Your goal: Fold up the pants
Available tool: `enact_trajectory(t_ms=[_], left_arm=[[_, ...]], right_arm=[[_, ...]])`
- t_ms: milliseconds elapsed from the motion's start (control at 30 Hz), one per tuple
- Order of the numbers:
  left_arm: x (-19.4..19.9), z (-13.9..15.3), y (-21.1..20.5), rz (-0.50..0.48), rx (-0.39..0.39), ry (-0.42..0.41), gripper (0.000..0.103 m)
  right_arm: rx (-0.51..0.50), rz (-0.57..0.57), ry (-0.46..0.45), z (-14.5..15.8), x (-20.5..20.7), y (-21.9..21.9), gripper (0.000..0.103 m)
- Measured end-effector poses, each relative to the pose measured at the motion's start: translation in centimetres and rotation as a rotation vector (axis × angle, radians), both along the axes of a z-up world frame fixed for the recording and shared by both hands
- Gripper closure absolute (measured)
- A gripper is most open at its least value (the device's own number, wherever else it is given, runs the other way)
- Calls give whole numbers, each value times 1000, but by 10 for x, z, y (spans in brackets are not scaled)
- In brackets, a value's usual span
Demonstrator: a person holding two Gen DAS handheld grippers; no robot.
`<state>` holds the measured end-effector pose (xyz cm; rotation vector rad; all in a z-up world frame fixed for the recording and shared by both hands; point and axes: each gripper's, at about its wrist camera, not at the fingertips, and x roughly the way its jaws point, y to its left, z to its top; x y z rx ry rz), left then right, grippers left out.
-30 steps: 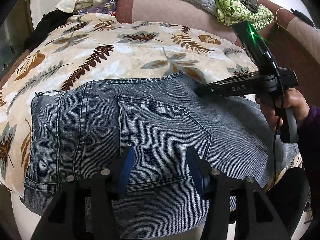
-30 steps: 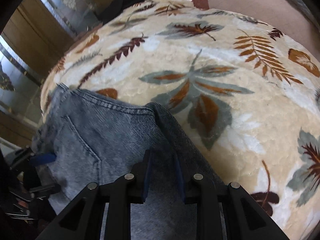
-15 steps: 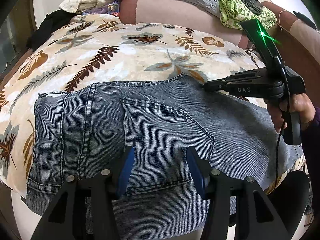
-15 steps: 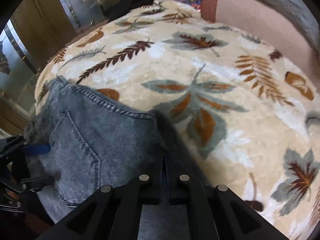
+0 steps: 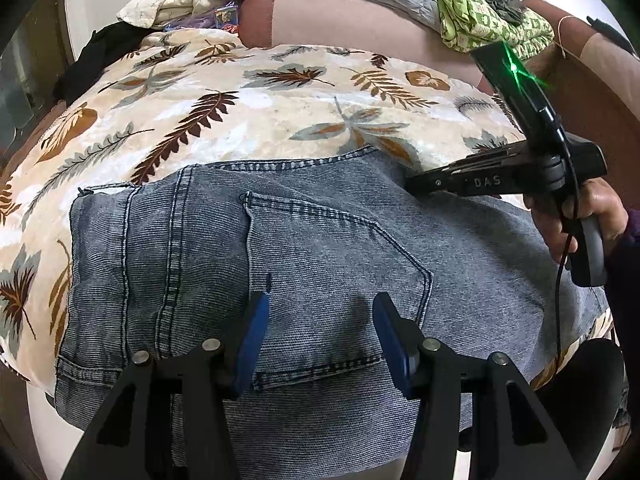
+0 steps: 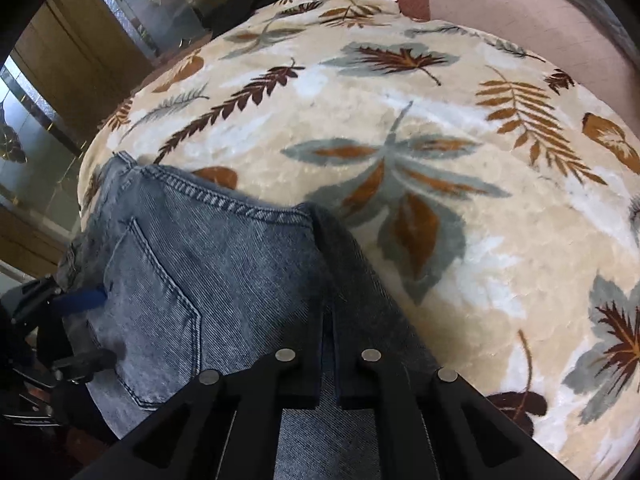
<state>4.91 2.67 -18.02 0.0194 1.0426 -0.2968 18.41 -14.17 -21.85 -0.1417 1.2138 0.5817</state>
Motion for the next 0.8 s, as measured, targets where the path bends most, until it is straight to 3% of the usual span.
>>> enact_trajectory(t_ms=[233, 400, 433, 500, 567, 633, 733, 800], left_arm=[[2, -1, 0, 3, 6, -3, 48], [2, 0, 2, 7, 5, -4, 48], [2, -1, 2, 7, 5, -3, 48], [2, -1, 2, 7, 7, -3, 48], [2, -1, 1, 5, 10, -4, 48], [2, -2, 2, 4, 11, -2, 48], [2, -3, 1, 3, 14, 2, 48], [3, -6, 1, 2, 17, 4, 48]], right_arm=[[-51, -12, -86, 5, -4, 5, 100], [61, -16, -73, 17, -2, -6, 98], [73, -10, -66, 18, -2, -7, 94], [89, -11, -57, 18, -1, -7, 59], [97, -10, -61, 17, -1, -5, 42], [103, -13, -96, 18, 0, -6, 42], [121, -2, -77, 15, 2, -4, 46], [104, 23, -72, 12, 2, 1, 65]])
